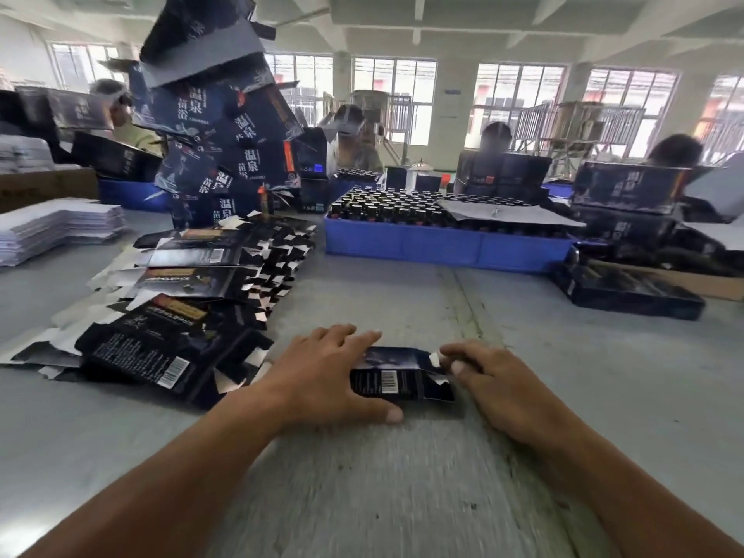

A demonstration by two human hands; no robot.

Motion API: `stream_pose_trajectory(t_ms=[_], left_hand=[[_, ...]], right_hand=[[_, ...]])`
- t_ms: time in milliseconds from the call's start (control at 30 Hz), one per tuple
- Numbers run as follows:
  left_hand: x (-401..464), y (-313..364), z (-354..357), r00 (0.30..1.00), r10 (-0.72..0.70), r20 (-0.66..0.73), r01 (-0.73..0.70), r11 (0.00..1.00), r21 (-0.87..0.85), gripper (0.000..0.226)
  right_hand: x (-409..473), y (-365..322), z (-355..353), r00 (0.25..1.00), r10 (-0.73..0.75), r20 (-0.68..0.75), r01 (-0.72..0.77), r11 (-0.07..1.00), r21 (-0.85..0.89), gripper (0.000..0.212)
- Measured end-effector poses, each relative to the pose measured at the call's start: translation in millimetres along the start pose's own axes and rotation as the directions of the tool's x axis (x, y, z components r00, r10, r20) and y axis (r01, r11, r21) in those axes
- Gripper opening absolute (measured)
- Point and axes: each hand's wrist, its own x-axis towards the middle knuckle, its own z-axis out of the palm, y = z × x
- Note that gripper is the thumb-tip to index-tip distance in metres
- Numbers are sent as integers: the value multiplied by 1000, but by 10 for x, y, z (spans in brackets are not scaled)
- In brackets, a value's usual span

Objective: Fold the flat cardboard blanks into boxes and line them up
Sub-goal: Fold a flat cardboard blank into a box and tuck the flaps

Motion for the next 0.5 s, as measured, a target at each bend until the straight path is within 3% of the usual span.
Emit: stream_pose_trajectory(t_ms=[200,333,400,500], left_hand=[[26,-14,-22,1000,8,5,-8,999,42,127],[-17,61,-31,986,35,-165,-25,998,65,129],[-35,112,-51,965,59,-255,-34,995,99,129],[-62,177,-87,943,85,-322,-43,990,135,130]], right_hand=[[-37,-41,-35,999,38,-8,-36,986,161,33],[-64,-68,-66,994,62,-91,-31,950,310,23],[-64,-97,-79,986,118,-118,-51,886,461,15],[-80,-150,-111,977,203,-71,-90,685,722,6]])
